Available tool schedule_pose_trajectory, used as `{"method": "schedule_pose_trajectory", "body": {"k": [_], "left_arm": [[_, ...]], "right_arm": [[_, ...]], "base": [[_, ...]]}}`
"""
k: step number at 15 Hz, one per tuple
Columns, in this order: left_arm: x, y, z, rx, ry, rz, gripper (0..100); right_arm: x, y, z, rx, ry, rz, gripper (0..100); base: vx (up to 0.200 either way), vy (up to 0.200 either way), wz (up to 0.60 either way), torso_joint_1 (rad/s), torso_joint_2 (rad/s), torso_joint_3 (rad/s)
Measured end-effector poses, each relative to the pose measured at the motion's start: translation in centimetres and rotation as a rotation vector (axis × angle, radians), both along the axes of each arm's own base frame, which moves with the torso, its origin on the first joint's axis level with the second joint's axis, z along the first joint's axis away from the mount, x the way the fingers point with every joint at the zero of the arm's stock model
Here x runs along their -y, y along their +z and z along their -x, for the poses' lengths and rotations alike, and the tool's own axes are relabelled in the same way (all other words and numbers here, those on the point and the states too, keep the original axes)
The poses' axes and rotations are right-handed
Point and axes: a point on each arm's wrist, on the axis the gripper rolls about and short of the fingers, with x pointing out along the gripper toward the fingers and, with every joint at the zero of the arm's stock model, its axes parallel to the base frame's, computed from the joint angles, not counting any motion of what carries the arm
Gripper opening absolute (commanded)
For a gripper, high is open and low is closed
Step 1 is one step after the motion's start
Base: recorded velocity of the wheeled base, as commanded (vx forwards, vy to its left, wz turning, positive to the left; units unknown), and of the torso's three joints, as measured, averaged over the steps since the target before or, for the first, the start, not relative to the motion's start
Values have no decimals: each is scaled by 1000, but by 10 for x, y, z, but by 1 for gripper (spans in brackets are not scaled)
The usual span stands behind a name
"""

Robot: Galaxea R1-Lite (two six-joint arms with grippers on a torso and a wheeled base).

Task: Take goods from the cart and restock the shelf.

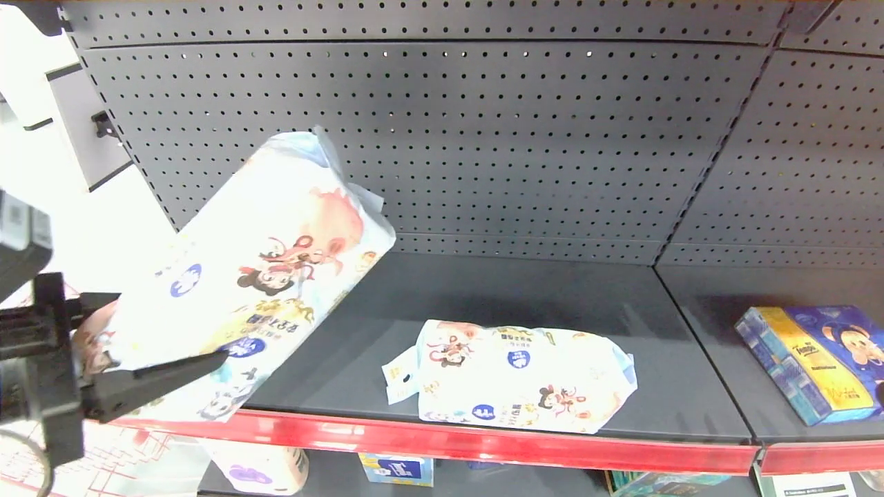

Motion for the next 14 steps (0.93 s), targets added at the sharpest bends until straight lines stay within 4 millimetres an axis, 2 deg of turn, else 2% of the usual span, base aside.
{"method": "schedule_pose_trajectory", "body": {"k": [2,4,5,8,12,14], "left_arm": [[8,4,-31,13,-41,-59,0],[15,7,-65,43,-82,-123,0],[20,8,-80,57,-100,-149,0],[36,8,-123,89,-156,-199,0],[58,-3,-173,180,-269,-308,0],[76,-9,-192,195,-319,-315,0]], "right_arm": [[2,-5,11,48,-146,-20,100],[6,-12,17,69,-365,-67,100],[6,-18,18,55,-386,-74,100],[2,-29,20,-2,-188,-57,100],[1,-50,35,-68,-128,-53,100],[1,-64,45,-107,-119,-49,100]], "base": [[0,0,0,0,0,0],[0,0,0,0,0,0],[0,0,0,0,0,0],[0,0,0,0,0,0],[0,0,0,0,0,0],[0,0,0,0,0,0]]}}
